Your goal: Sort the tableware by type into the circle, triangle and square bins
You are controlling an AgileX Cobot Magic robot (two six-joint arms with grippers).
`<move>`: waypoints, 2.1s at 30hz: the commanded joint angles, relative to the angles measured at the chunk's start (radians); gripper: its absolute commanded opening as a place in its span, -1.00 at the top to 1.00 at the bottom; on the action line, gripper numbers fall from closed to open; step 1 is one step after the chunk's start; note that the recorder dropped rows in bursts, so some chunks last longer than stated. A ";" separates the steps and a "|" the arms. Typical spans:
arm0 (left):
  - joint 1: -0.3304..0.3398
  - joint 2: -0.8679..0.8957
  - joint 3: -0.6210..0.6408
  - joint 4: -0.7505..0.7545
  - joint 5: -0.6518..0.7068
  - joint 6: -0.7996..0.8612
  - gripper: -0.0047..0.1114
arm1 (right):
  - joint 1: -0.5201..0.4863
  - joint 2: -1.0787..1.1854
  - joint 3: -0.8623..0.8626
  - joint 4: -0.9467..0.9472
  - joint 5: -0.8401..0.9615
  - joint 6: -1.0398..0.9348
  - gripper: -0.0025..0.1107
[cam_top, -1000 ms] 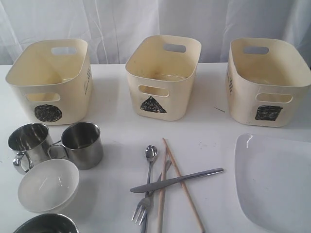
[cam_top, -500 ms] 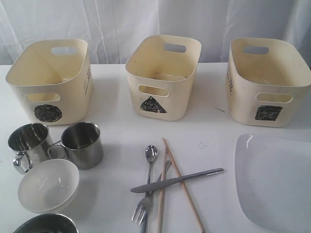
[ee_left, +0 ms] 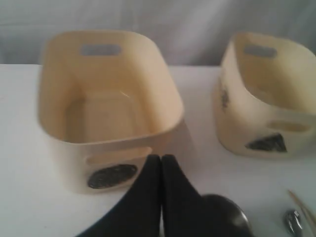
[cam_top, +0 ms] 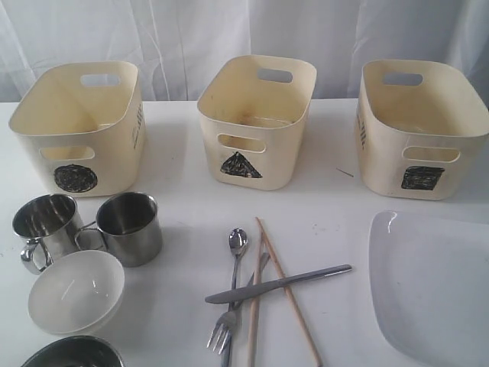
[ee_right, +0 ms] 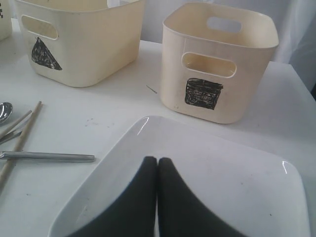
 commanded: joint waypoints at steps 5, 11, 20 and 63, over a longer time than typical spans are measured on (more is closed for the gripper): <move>-0.003 -0.137 -0.006 -0.026 0.112 0.007 0.92 | -0.007 -0.007 0.002 0.001 -0.003 0.001 0.96; -0.003 -0.243 -0.006 -0.046 0.076 0.017 0.92 | -0.007 -0.007 0.002 0.001 -0.003 0.001 0.96; -0.003 -0.493 -0.006 0.236 0.230 -0.152 0.92 | -0.007 -0.007 0.002 0.001 -0.003 0.001 0.96; 0.078 -0.990 -0.004 1.613 0.826 -1.368 0.92 | -0.007 -0.007 0.002 0.001 -0.003 0.001 0.96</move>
